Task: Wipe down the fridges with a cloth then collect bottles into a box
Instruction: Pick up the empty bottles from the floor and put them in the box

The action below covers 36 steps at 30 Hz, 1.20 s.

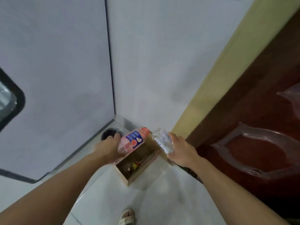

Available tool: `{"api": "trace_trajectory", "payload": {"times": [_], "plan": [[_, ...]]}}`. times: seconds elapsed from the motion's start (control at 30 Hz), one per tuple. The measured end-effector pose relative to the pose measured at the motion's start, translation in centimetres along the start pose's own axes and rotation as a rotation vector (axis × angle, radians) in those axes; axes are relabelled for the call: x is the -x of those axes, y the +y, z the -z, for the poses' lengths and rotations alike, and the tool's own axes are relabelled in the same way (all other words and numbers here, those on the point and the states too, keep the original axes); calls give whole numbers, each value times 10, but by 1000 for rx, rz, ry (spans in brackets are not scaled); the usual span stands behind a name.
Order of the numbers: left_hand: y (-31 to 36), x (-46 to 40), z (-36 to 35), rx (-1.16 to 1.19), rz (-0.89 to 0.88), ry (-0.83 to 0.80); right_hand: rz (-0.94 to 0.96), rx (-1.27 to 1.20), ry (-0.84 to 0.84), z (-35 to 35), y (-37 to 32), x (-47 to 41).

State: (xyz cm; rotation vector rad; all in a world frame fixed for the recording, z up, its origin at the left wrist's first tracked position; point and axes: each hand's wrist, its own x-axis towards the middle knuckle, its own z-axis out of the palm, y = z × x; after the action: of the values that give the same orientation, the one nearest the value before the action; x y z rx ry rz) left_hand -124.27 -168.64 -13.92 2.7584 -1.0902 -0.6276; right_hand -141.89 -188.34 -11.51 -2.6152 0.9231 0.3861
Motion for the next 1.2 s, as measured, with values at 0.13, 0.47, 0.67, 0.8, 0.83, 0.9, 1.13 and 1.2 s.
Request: {"api": "trace_trajectory", "payload": {"times": [0.13,0.47,0.67,0.8,0.83,0.9,1.13,1.2], "plan": [[1,-34,-9,66,122,-15,52,16,-91,-1,14,-57],[9,-96,-69,207,482,-80,293,142,-291,-26,39,-215],[34,-134,-126,320,678,-127,456,228,-411,-69,63,-295],[37,-167,-178,349,742,-176,452,271,-493,-113,84,-340],[35,-177,-194,356,758,-184,444,283,-511,-128,89,-352],[27,-197,-225,374,784,-200,435,300,-544,-160,99,-374],[-16,-270,-353,401,807,-205,447,295,-591,-297,120,-442],[-29,-292,-390,399,797,-189,458,292,-583,-336,123,-461]]}}
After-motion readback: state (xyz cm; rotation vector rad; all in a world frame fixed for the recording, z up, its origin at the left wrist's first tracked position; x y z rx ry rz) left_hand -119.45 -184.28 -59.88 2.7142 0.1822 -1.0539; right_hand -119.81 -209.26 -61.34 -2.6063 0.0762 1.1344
